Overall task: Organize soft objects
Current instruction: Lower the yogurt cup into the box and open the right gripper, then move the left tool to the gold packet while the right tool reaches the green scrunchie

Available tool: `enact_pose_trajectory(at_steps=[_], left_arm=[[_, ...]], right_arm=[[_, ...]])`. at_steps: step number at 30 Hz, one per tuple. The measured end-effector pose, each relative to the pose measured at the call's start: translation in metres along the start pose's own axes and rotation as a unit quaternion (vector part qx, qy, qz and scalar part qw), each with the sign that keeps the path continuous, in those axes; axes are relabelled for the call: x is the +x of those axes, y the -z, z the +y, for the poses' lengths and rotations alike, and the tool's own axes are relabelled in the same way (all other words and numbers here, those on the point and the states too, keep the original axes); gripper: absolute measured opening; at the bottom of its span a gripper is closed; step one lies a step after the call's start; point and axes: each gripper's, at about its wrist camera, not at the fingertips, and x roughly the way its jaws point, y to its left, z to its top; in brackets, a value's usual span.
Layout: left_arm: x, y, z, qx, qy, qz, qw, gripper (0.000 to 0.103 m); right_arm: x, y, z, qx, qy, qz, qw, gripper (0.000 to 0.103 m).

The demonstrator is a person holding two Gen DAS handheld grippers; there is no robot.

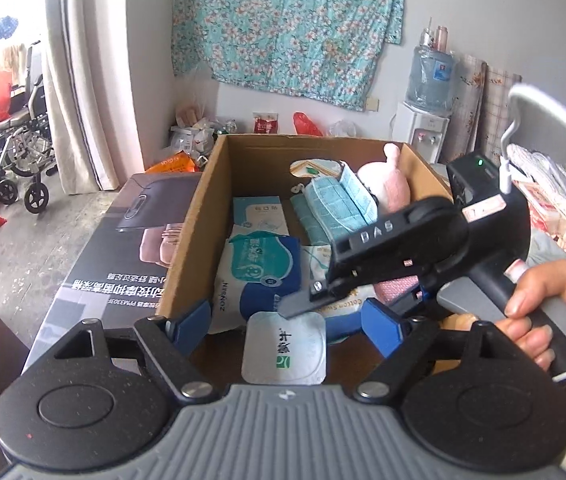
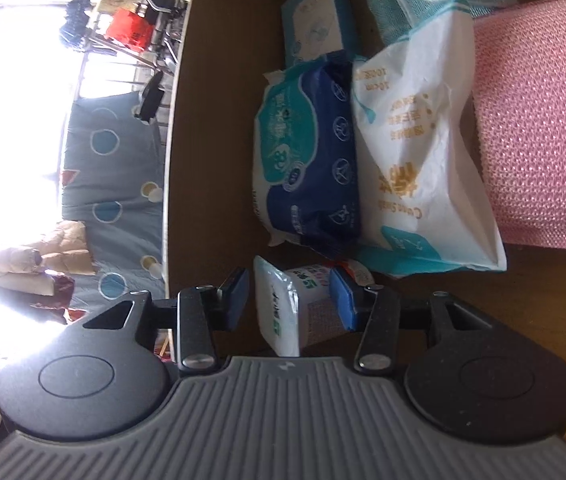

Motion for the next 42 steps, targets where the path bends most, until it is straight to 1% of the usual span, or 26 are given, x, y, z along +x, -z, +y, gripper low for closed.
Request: enact_pose_trajectory(at_steps=[2, 5, 7, 8, 10, 12, 14, 16, 18, 20, 23, 24, 25, 27, 29, 31, 33, 35, 36, 38, 41, 42], left_arm=[[-0.003, 0.0, 0.005, -0.009, -0.002, -0.005, 0.9999, 0.084], [-0.006, -0.001, 0.013, -0.022, -0.003, -0.014, 0.9997, 0.084], [-0.008, -0.001, 0.017, -0.027, -0.006, -0.019, 0.9994, 0.084], [-0.008, 0.0, 0.018, -0.029, -0.007, -0.021, 0.9993, 0.084], [-0.007, 0.0, 0.02, -0.032, -0.008, -0.02, 0.9993, 0.084], [-0.006, 0.001, 0.021, -0.036, -0.006, -0.017, 0.9992, 0.084], [-0.007, 0.003, 0.021, -0.039, -0.001, -0.016, 0.9991, 0.084], [-0.008, 0.004, 0.019, -0.042, 0.007, -0.017, 0.9989, 0.084], [-0.01, 0.005, 0.015, -0.048, 0.018, -0.019, 0.9985, 0.088], [-0.015, 0.004, 0.01, -0.058, 0.03, -0.027, 0.9975, 0.089], [-0.024, 0.005, -0.006, -0.053, 0.053, -0.051, 0.9959, 0.096], [-0.027, 0.006, -0.014, -0.046, 0.06, -0.059, 0.9953, 0.097], [-0.029, 0.007, -0.024, -0.039, 0.069, -0.066, 0.9947, 0.098], [-0.031, 0.01, -0.045, -0.021, 0.087, -0.075, 0.9932, 0.099], [-0.031, 0.013, -0.069, -0.003, 0.112, -0.072, 0.991, 0.099], [-0.03, 0.017, -0.092, 0.004, 0.144, -0.069, 0.9871, 0.099], [-0.028, 0.018, -0.115, 0.014, 0.176, -0.068, 0.982, 0.099], [-0.026, 0.02, -0.139, 0.033, 0.2, -0.07, 0.9768, 0.099], [-0.024, 0.021, -0.151, 0.041, 0.207, -0.073, 0.9747, 0.099], [-0.02, 0.022, -0.175, 0.06, 0.219, -0.078, 0.9707, 0.099], [-0.011, 0.023, -0.209, 0.087, 0.244, -0.081, 0.9625, 0.099], [-0.008, 0.023, -0.22, 0.097, 0.252, -0.081, 0.9593, 0.099]], right_arm=[[0.008, 0.001, 0.002, -0.007, 0.016, 0.017, 1.0, 0.038], [0.016, 0.002, 0.003, -0.006, 0.014, 0.039, 0.999, 0.034], [0.017, 0.002, 0.002, -0.002, 0.007, 0.04, 0.999, 0.035], [0.015, 0.001, 0.001, 0.002, -0.002, 0.037, 0.999, 0.036], [0.007, 0.0, -0.003, 0.011, -0.023, 0.03, 0.999, 0.036], [-0.003, 0.001, -0.003, 0.006, -0.032, 0.015, 0.999, 0.038], [-0.017, 0.003, -0.003, 0.004, -0.039, -0.004, 0.999, 0.046], [-0.035, 0.006, 0.001, -0.014, -0.049, -0.024, 0.998, 0.05], [-0.058, 0.013, 0.005, -0.03, -0.056, -0.05, 0.997, 0.054], [-0.086, 0.025, 0.006, -0.047, -0.069, -0.079, 0.993, 0.058], [-0.134, 0.053, 0.002, -0.068, -0.083, -0.134, 0.985, 0.064], [-0.151, 0.064, -0.001, -0.074, -0.089, -0.155, 0.981, 0.064], [-0.169, 0.075, -0.006, -0.079, -0.094, -0.172, 0.977, 0.067], [-0.211, 0.099, -0.016, -0.084, -0.086, -0.219, 0.968, 0.068], [-0.25, 0.125, -0.028, -0.092, -0.076, -0.269, 0.956, 0.07], [-0.29, 0.151, -0.041, -0.094, -0.054, -0.318, 0.942, 0.071], [-0.328, 0.178, -0.056, -0.09, -0.026, -0.367, 0.925, 0.072], [-0.359, 0.203, -0.072, -0.085, 0.004, -0.41, 0.908, 0.072], [-0.373, 0.216, -0.08, -0.079, 0.015, -0.43, 0.899, 0.072], [-0.393, 0.237, -0.098, -0.064, 0.035, -0.46, 0.885, 0.073], [-0.408, 0.265, -0.125, -0.04, 0.061, -0.495, 0.866, 0.073], [-0.404, 0.276, -0.136, -0.035, 0.07, -0.504, 0.86, 0.073]])
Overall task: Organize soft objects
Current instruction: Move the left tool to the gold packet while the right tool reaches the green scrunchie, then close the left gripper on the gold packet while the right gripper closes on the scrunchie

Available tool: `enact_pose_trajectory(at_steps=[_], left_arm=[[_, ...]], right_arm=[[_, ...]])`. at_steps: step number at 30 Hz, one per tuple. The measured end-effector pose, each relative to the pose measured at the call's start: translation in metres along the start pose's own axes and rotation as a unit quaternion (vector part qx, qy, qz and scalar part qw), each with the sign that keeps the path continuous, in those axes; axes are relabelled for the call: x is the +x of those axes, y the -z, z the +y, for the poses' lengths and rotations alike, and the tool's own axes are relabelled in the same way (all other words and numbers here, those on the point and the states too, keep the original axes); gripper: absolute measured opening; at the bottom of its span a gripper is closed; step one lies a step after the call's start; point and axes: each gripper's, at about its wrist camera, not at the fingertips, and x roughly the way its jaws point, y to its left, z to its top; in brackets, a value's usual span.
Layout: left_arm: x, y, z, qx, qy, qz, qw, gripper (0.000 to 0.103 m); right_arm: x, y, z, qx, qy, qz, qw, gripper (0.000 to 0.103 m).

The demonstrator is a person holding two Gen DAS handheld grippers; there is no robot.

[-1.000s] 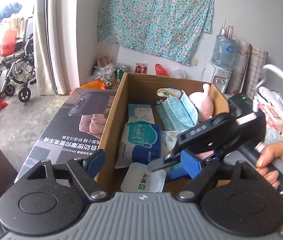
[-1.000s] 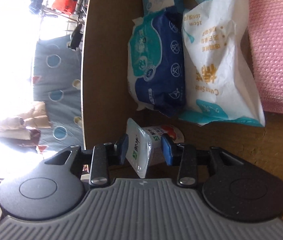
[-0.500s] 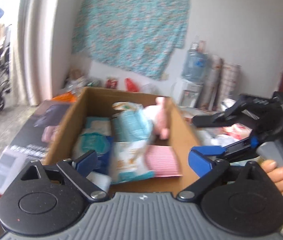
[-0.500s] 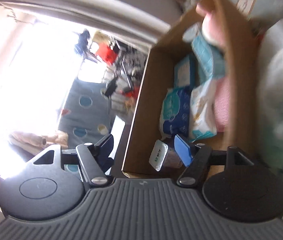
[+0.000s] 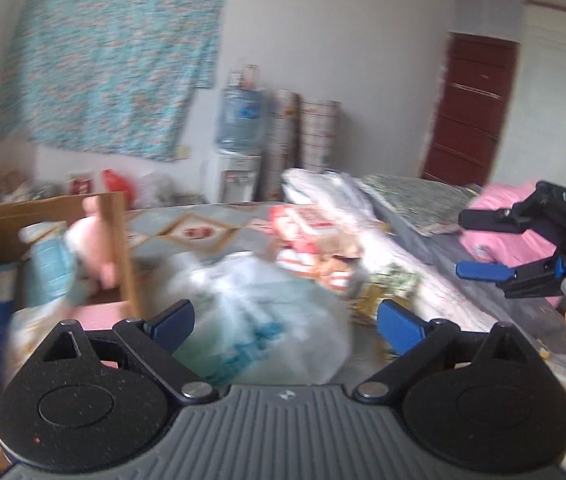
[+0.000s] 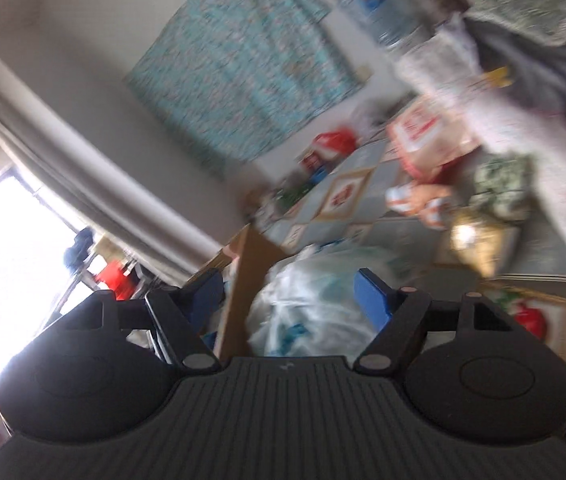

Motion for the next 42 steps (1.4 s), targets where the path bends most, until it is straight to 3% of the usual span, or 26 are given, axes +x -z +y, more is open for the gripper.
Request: enact_pose_trajectory(at_steps=[4, 8, 12, 17, 20, 29, 36, 39, 42], left_arm=[[0.034, 0.002, -0.033, 0.047, 0.032, 0.006, 0.9984, 0.098], [0.073, 0.007, -0.063, 0.078, 0.066, 0.027, 0.9944, 0.095], [0.107, 0.011, -0.079, 0.08, 0.09, 0.051, 0.9914, 0.084], [0.144, 0.013, -0.088, 0.052, 0.106, 0.093, 0.9886, 0.067], [0.165, 0.014, -0.09, 0.039, 0.103, 0.109, 0.9879, 0.065], [0.22, 0.02, -0.099, 0.021, 0.095, 0.172, 0.9802, 0.067], [0.23, 0.028, -0.1, 0.026, 0.087, 0.194, 0.9767, 0.073], [0.228, 0.031, -0.104, 0.037, 0.083, 0.198, 0.9759, 0.077], [0.229, 0.032, -0.11, 0.049, 0.074, 0.199, 0.9761, 0.083]], right_arm=[[-0.005, 0.014, -0.023, -0.015, 0.037, -0.017, 0.999, 0.074], [0.012, 0.01, -0.034, -0.041, 0.07, -0.003, 0.997, 0.073], [0.033, -0.008, -0.041, -0.073, 0.101, 0.041, 0.991, 0.066], [0.062, -0.033, -0.055, -0.11, 0.122, 0.082, 0.983, 0.048], [0.084, -0.047, -0.068, -0.121, 0.13, 0.101, 0.979, 0.045], [0.15, -0.066, -0.114, -0.104, 0.137, 0.16, 0.972, 0.041], [0.157, -0.053, -0.127, -0.069, 0.1, 0.208, 0.971, 0.029], [0.148, -0.051, -0.122, -0.076, 0.096, 0.208, 0.971, 0.031], [0.132, -0.063, -0.109, -0.105, 0.1, 0.178, 0.973, 0.031]])
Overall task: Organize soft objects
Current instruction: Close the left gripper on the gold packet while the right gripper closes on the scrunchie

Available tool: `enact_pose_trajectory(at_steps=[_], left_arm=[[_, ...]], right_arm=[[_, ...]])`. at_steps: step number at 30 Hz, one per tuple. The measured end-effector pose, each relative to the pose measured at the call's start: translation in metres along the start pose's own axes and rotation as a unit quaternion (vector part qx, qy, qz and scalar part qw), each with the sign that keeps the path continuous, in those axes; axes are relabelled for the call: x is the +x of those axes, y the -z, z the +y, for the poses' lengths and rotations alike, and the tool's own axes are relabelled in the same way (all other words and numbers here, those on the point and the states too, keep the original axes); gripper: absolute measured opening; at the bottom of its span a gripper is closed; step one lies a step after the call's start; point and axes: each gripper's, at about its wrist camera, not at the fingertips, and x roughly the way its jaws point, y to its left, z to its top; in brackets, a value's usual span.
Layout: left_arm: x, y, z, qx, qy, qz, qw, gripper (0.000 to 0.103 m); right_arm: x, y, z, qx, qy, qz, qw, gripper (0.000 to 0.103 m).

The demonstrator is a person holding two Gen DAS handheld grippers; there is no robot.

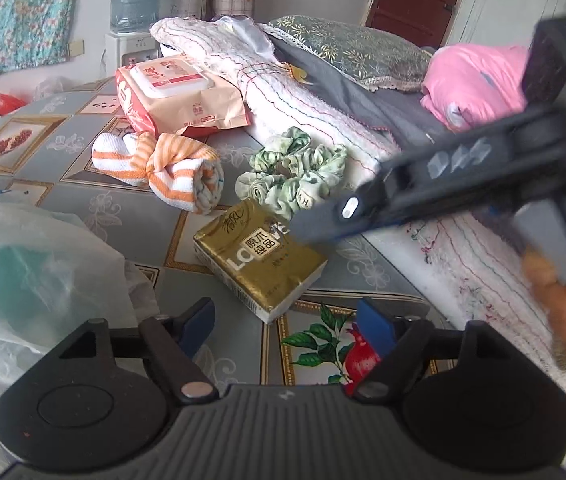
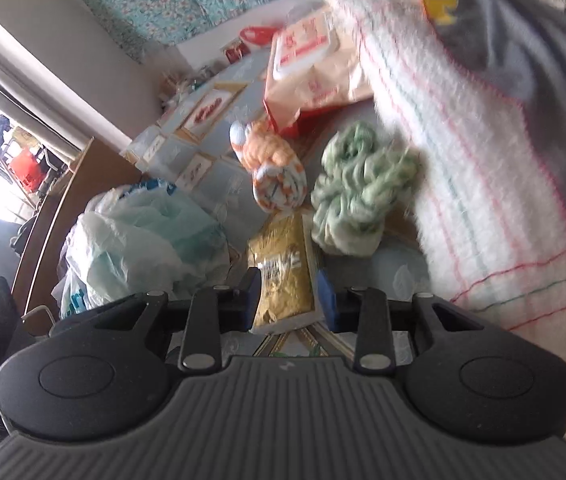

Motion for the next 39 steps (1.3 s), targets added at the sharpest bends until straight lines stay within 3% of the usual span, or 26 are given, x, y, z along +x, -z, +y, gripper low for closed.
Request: enact_pose_trajectory(at_steps=[4, 6, 13, 21, 24, 29, 31, 39], left_arm=[[0.007, -0.007, -0.002, -0.012, -0.009, -0.001, 0.9999, 0.09], [0.012, -0.011, -0.002, -0.027, -0.019, -0.001, 0.9995, 0.09], [0.033, -0.024, 0.001, -0.061, -0.059, 0.005, 0.9964, 0.09], [0.046, -0.029, 0.0, -0.062, -0.092, 0.0, 0.9939, 0.087], [0.046, -0.029, 0.0, -0.059, -0.095, -0.005, 0.9937, 0.084], [0.044, -0.028, 0.002, -0.059, -0.091, -0.012, 0.994, 0.081], [0.042, -0.028, 0.003, -0.068, -0.087, -0.015, 0.9938, 0.08], [0.021, -0.028, 0.005, -0.095, -0.057, -0.046, 0.9927, 0.079]], right_arm=[[-0.014, -0.019, 0.008, -0.044, 0.052, -0.045, 0.997, 0.047], [-0.009, -0.031, 0.004, -0.053, 0.068, -0.046, 0.995, 0.048], [0.033, -0.049, -0.014, -0.073, 0.091, -0.001, 0.993, 0.054], [0.058, -0.045, 0.0, -0.126, 0.111, 0.035, 0.985, 0.054], [0.063, -0.044, 0.0, -0.132, 0.114, 0.042, 0.984, 0.051], [0.058, -0.041, -0.002, -0.129, 0.113, 0.03, 0.985, 0.022], [0.053, -0.041, -0.003, -0.123, 0.109, 0.023, 0.986, 0.017], [0.013, -0.04, 0.01, -0.116, 0.098, -0.018, 0.988, 0.015]])
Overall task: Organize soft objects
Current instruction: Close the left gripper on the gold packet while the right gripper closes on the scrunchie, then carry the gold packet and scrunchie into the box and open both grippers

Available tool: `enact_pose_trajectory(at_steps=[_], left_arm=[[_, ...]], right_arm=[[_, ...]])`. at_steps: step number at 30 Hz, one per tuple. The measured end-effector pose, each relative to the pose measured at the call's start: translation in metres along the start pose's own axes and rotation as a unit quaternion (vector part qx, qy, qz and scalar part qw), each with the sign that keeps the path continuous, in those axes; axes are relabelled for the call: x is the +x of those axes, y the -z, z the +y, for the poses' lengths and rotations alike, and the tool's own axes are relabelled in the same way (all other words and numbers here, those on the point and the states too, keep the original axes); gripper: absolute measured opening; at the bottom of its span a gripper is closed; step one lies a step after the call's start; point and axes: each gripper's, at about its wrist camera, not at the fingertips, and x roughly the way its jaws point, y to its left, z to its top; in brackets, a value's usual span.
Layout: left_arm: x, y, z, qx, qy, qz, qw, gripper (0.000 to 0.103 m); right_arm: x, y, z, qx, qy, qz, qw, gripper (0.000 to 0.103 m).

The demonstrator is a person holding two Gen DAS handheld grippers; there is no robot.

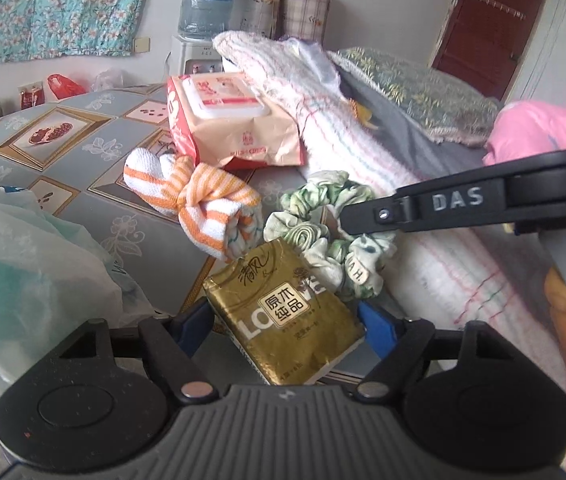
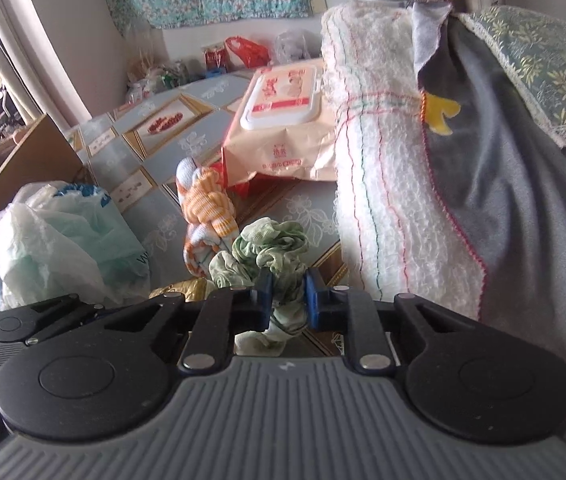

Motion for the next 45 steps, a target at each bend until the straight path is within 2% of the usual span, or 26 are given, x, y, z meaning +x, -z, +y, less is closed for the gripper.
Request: enact_pose_trajectory(at_steps=[7, 13, 19, 25, 30, 35, 40, 45], left_arm=[[-0.039, -0.008, -0.005, -0.005, 0.02, -0.053, 0.9984, 0.079], [-0.09, -0.014, -0.001, -0.01, 0.026, -0.108, 0.9938, 0.079], [-0.156, -0.013, 0.018, -0.006, 0.02, -0.167, 0.9857, 0.079], [-0.223, 0.006, 0.068, -0.005, -0.022, -0.195, 0.9805, 0.079], [-0.275, 0.025, 0.13, -0.014, -0.071, -0.179, 0.9813, 0.079], [-0.3, 0.041, 0.193, -0.029, -0.126, -0.121, 0.9842, 0.077], [-0.286, 0.048, 0.25, -0.075, -0.113, -0.026, 0.9904, 0.076], [-0.273, 0.054, 0.289, -0.086, -0.109, 0.03, 0.9899, 0.075]], right_arm=[[-0.051, -0.011, 0.018, -0.004, -0.004, -0.051, 0.999, 0.015], [-0.105, -0.021, 0.057, -0.031, -0.018, -0.099, 0.994, 0.015], [-0.149, -0.027, 0.128, -0.082, -0.055, -0.143, 0.985, 0.015], [-0.158, -0.029, 0.218, -0.131, -0.126, -0.151, 0.972, 0.015], [-0.13, -0.032, 0.3, -0.151, -0.2, -0.105, 0.962, 0.015], [-0.069, -0.031, 0.377, -0.163, -0.247, -0.01, 0.955, 0.015], [-0.003, -0.024, 0.431, -0.163, -0.258, 0.102, 0.947, 0.015], [0.029, -0.007, 0.461, -0.171, -0.25, 0.162, 0.939, 0.016]])
